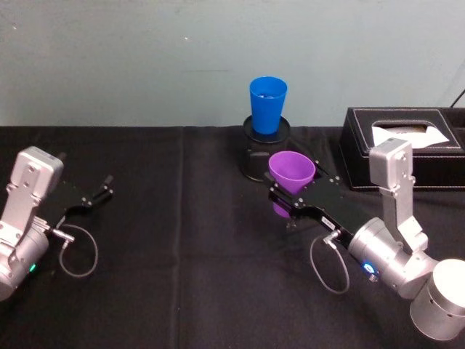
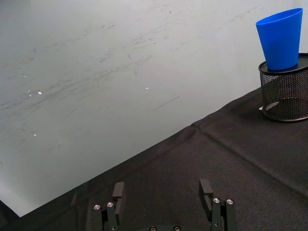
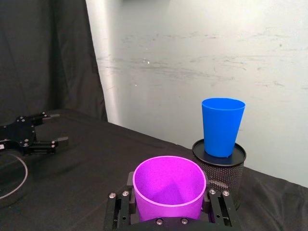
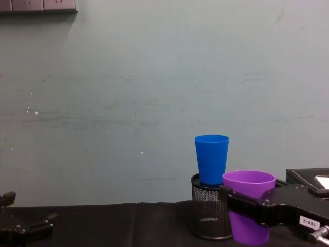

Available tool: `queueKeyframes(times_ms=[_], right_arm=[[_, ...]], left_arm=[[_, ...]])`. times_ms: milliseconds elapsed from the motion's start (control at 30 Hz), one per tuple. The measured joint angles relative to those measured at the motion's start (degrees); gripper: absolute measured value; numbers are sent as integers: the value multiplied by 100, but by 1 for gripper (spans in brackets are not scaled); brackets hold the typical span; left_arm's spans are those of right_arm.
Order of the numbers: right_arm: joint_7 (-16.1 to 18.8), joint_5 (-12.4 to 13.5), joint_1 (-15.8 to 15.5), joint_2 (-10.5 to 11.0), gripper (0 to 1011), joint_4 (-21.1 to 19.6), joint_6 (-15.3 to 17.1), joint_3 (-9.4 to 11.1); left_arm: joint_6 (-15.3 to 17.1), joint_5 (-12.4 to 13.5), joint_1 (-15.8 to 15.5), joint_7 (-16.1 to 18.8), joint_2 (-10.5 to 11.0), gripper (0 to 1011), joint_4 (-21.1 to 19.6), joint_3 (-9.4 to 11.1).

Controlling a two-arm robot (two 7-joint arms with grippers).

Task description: Pick up one cup with a gripper and tap it against the other cup.

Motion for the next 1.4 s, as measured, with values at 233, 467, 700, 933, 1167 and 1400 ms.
queueKeyframes(times_ms=[233,467,700,933,1167,1400], right_arm=[[0,5,12,1,734,11,0,-15],[-2,7,20,1,734,24,0,-24],[-3,12,25,1,734,32,0,-30],[-4,13,28,1,735,35,0,-34],[-4,13,31,1,735,40,1,-36],[-6,13,32,1,735,40,0,-36]], left_arm=[[0,0,0,0,0,1000,0,0],[0,0,0,0,0,1000,0,0],[0,0,0,0,0,1000,0,-1],[0,0,0,0,0,1000,0,0],[0,0,0,0,0,1000,0,0],[0,0,0,0,0,1000,0,0]])
